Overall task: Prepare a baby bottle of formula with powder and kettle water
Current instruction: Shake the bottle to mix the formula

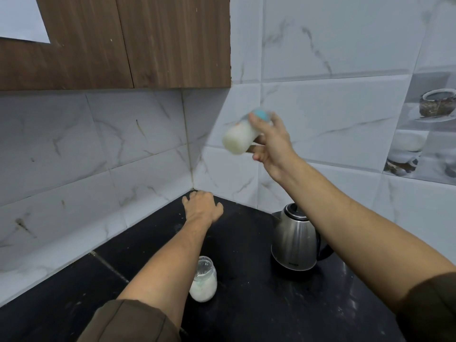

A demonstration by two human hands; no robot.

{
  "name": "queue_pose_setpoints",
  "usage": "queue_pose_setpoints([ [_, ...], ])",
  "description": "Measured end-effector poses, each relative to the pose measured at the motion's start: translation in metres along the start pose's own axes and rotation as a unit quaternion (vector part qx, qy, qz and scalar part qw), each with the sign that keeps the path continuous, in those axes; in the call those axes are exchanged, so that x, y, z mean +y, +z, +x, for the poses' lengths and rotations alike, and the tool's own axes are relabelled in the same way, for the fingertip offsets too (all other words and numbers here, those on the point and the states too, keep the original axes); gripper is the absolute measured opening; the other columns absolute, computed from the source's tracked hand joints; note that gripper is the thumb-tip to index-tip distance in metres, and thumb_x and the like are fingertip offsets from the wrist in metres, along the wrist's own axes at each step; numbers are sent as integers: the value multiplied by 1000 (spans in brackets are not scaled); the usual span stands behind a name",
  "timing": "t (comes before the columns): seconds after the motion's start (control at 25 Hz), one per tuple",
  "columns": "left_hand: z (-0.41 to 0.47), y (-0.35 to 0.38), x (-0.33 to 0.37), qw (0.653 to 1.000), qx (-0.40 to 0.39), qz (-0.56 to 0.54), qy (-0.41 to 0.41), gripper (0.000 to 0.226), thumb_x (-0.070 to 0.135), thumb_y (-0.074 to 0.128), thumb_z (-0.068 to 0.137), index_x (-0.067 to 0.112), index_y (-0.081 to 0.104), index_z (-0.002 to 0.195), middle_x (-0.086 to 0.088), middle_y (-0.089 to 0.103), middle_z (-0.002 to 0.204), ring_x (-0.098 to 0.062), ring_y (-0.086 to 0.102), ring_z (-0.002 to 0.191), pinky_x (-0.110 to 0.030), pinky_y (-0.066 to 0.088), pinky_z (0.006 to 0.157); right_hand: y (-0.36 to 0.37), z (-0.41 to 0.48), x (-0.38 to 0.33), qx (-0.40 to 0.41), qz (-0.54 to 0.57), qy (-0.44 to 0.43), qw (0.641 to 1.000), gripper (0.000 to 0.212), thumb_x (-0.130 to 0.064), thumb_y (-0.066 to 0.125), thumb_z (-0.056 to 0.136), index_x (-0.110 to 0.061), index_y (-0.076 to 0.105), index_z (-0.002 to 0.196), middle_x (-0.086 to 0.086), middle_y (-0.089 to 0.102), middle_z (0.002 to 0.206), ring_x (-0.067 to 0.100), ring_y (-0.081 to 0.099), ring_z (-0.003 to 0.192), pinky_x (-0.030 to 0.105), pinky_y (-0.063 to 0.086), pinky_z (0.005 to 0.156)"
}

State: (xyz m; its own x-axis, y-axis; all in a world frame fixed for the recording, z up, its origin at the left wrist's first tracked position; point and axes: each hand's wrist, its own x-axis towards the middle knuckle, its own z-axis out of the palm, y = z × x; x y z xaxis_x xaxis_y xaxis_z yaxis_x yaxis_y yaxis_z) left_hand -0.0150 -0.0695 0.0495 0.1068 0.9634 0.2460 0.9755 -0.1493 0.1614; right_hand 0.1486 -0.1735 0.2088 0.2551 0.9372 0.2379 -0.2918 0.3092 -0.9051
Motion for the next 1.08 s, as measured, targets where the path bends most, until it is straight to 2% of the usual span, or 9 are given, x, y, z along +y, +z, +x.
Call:
queue_pose_setpoints([
  [0.08,-1,-2,-4,1000,0,4,-6,44,44,54,95,15,71,122,-8,67,127,-30,55,125,-53,37,114,0,8,-5,63,66,2,996,68,-36,78,93,-29,41,150,17,65,133,33,79,76,23,36,34],
  [0.24,-6,1,-5,1000,-14,5,-4,44,45,55,96,16,70,125,-8,66,128,-29,55,126,-52,37,114,-10,-11,8,-108,-190,-47,975,77,-35,81,92,-44,37,155,12,76,117,21,72,65,25,42,39],
  [0.36,-11,3,-3,1000,-18,4,0,44,45,54,96,16,70,124,-9,65,129,-30,56,125,-52,38,113,-21,-11,24,-75,-254,-63,962,88,-35,80,92,-49,26,160,6,78,103,13,71,69,28,52,51],
  [0.44,-13,4,-1,1000,-24,1,2,45,45,54,96,16,68,127,-9,64,131,-30,55,126,-53,38,113,-32,-7,39,-45,-264,-53,962,98,-33,82,90,-43,18,163,4,78,108,18,75,87,30,56,57],
  [0.52,-17,6,0,999,-33,-5,6,46,44,54,96,16,67,130,-9,64,132,-31,55,127,-51,39,112,-43,-4,61,-30,-318,-41,947,93,-31,85,85,-34,30,160,2,74,119,20,73,104,32,61,61],
  [0.6,-23,12,2,999,-35,-25,11,46,43,55,98,17,66,134,-9,65,132,-30,57,126,-48,43,106,-54,-3,85,-21,-384,-33,922,71,-34,88,78,-26,55,140,-1,71,121,18,70,111,40,65,71],
  [0.68,-30,21,8,996,-30,-76,28,47,41,56,100,19,63,140,-8,67,133,-29,60,125,-46,49,101,-65,-5,109,-15,-431,-6,902,60,-43,91,68,-25,64,119,-5,72,116,15,69,109,46,64,83],
  [0.8,-41,41,20,986,-61,-147,53,45,34,54,100,24,61,143,-4,69,132,-28,64,122,-43,53,100,-82,-11,146,-18,-467,47,883,64,-50,90,59,-26,64,112,-5,72,109,18,70,103,47,62,86],
  [1.08,-62,90,30,959,-190,-208,2,48,22,56,93,32,64,139,1,74,123,-25,68,112,-40,54,100,-118,-40,208,-29,-525,132,840,67,-35,93,70,-19,59,125,1,68,117,23,65,112,41,56,95],
])
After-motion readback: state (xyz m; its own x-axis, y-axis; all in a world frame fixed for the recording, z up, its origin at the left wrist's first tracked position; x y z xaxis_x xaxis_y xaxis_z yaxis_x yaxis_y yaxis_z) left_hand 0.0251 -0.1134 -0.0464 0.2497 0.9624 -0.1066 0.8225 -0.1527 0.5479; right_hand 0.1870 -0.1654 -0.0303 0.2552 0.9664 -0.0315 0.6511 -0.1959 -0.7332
